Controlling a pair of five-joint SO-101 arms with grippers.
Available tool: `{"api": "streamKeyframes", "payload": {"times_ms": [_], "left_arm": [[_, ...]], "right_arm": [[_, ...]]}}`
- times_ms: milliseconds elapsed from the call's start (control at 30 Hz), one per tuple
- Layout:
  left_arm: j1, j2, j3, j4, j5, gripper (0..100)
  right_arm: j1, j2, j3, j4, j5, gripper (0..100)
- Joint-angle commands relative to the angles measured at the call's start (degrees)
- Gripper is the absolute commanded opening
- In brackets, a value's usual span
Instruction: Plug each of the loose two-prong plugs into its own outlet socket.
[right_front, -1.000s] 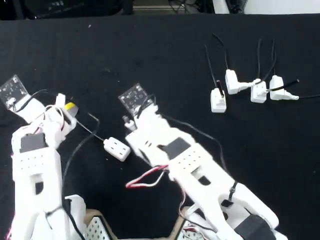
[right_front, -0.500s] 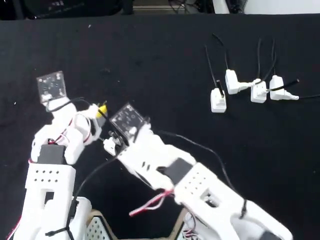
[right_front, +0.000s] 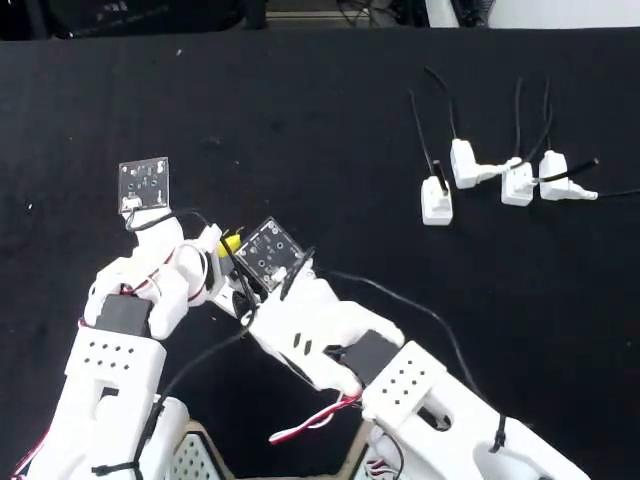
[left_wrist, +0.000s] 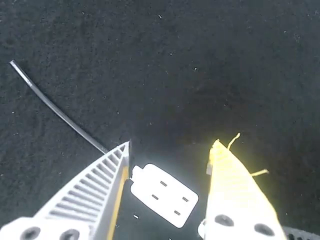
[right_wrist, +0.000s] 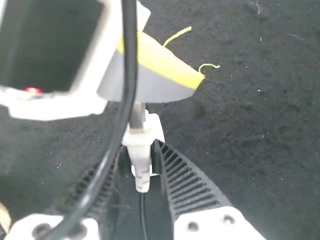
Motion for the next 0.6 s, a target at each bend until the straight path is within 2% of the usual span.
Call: {"api": "streamKeyframes", "payload": {"times_ms": [0,67,267,400,567], "left_arm": [[0.8,-1.1,-2.9,0.2,-0.7,25],[0.6,-1.0,-2.0,0.4,-1.2,25],[0.1,-1.1,3.0,0.3,-9.1,25],[-1.1,-1.1,4.3,0.2,-9.7,25],[-7.1,-1.1,4.3,0.1,-9.6,25]], "right_arm": [[-0.4,-2.1,-0.4,-1.8,-0.4,1.1],[-0.3,-2.4,-0.5,-1.7,-0.4,1.1],[-0.3,-2.5,-0.9,-1.4,-0.4,1.1],[-0.3,-2.5,-2.6,2.1,-0.4,1.1],[-0.3,-2.5,-3.2,3.3,-0.4,1.1]]}}
